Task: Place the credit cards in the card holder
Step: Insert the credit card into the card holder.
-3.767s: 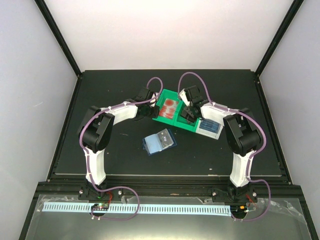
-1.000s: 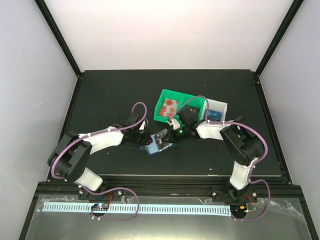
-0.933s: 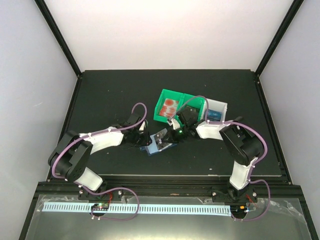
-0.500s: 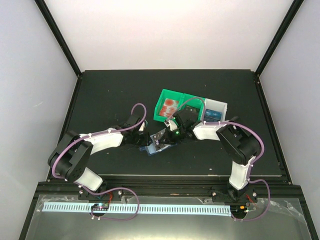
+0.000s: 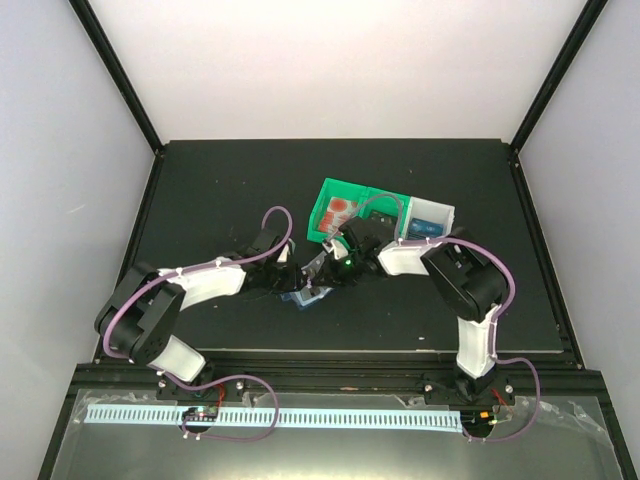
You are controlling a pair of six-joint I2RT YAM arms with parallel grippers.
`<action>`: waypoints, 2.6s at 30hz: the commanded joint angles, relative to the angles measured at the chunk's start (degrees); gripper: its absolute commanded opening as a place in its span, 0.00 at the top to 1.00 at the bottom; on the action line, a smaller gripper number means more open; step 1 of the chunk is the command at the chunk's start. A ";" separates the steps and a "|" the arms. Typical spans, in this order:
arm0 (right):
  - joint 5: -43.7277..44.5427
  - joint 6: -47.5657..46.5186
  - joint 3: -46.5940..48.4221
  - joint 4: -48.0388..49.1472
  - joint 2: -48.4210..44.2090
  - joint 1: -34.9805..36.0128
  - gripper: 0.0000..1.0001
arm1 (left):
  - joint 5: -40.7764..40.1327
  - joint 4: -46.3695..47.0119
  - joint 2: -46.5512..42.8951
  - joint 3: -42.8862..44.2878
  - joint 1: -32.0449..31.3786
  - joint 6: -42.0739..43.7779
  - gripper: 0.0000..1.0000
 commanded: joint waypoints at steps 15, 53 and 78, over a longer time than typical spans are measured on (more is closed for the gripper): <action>11.37 -8.44 5.12 -15.40 2.94 2.23 0.98 | -8.66 -5.11 -1.90 -2.60 -0.37 -2.66 0.47; 8.42 -16.35 14.59 -26.08 9.24 2.21 0.99 | -4.51 1.16 1.66 -1.46 -0.38 -0.92 0.52; 14.02 -21.58 15.74 -25.72 5.41 2.58 0.80 | -3.70 1.58 1.92 -1.62 -0.42 0.02 0.56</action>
